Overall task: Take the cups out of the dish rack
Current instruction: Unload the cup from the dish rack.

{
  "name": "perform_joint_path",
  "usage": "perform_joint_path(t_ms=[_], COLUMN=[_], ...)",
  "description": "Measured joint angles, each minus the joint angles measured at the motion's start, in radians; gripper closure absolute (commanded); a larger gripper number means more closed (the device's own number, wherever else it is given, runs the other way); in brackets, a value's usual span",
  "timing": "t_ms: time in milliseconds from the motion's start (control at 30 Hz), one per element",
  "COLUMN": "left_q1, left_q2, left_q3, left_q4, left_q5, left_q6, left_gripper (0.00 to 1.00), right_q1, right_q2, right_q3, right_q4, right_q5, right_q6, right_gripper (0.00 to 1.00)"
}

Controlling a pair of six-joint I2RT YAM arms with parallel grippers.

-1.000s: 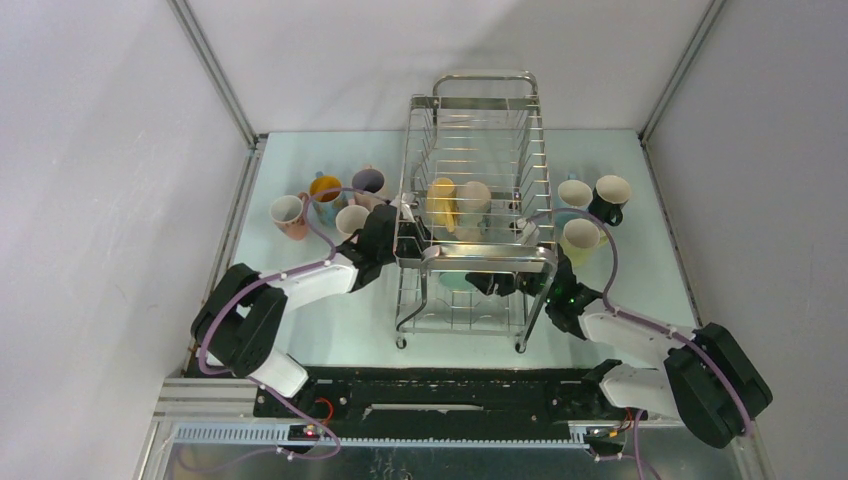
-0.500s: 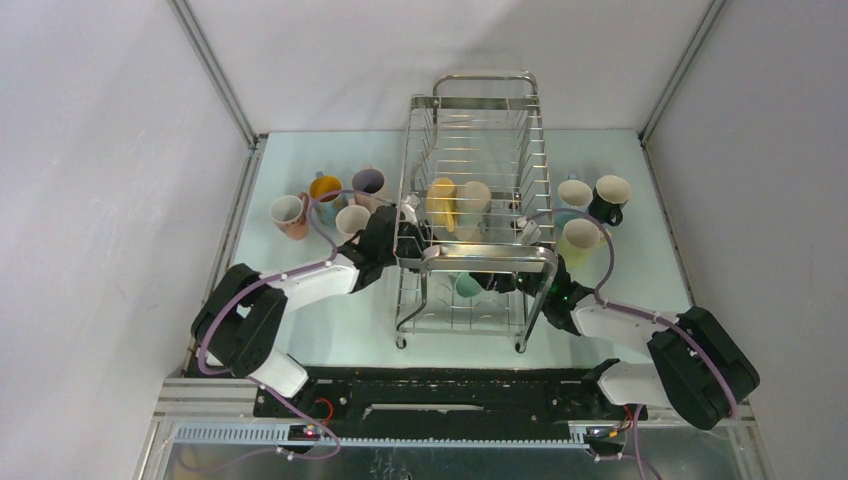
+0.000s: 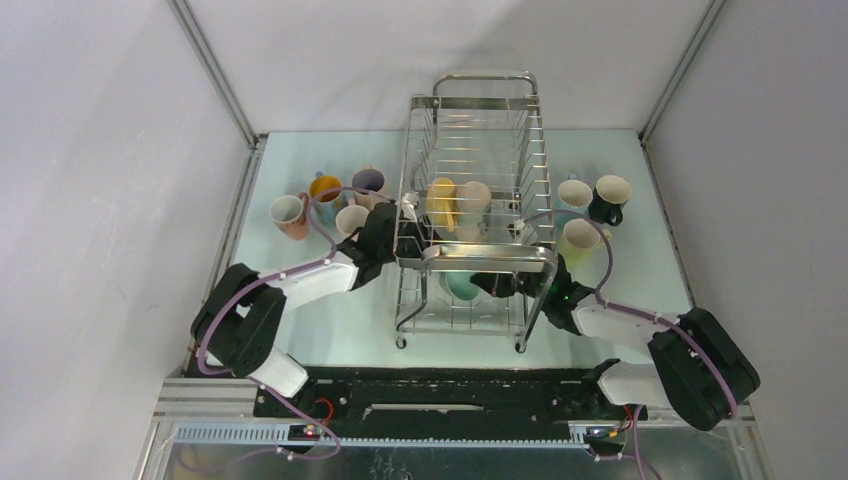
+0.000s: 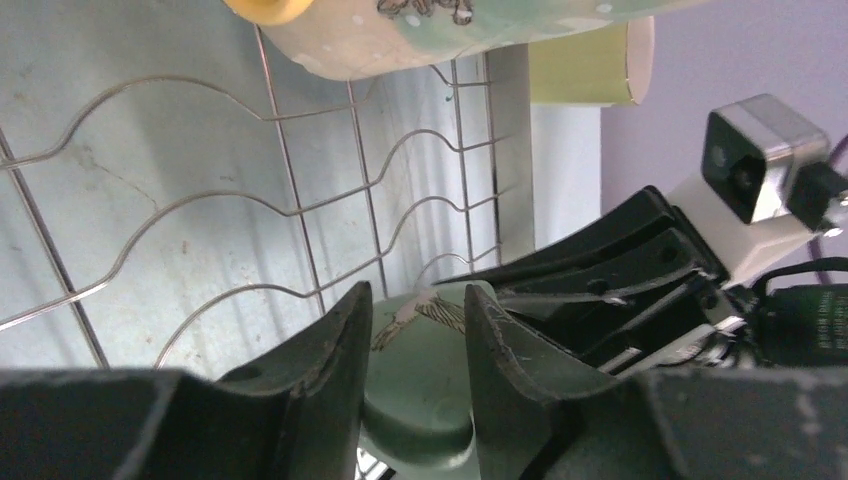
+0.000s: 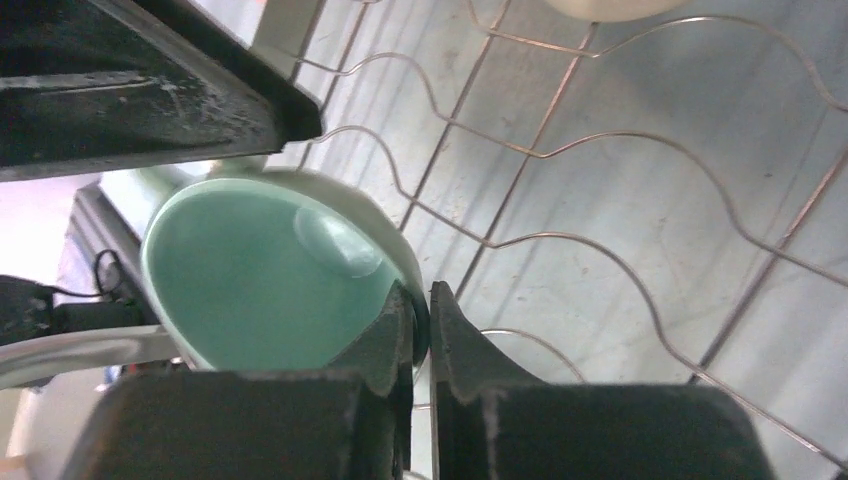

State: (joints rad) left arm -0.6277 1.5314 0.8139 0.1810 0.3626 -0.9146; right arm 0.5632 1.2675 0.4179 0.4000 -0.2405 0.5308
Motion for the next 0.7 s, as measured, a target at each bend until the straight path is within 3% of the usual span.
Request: perform_joint_path(t_ms=[233, 433, 700], left_q1=[0.002, 0.005, 0.012], left_q2=[-0.003, -0.019, -0.060], left_q3=[0.002, 0.008, 0.008], left_q4=[-0.006, -0.011, -0.035], left_q5=[0.000, 0.008, 0.008], left_q6=[0.008, 0.015, 0.032], left_gripper=[0.47, 0.24, 0.06], right_q1=[-0.035, -0.061, -0.080], right_q2=[-0.075, -0.158, -0.256], right_q3=[0.000, 0.000, 0.001], right_q4=[-0.056, -0.128, -0.232], right_q5=[-0.060, -0.078, -0.045], right_q6=[0.051, 0.082, 0.114], right_gripper=[1.00, 1.00, 1.00])
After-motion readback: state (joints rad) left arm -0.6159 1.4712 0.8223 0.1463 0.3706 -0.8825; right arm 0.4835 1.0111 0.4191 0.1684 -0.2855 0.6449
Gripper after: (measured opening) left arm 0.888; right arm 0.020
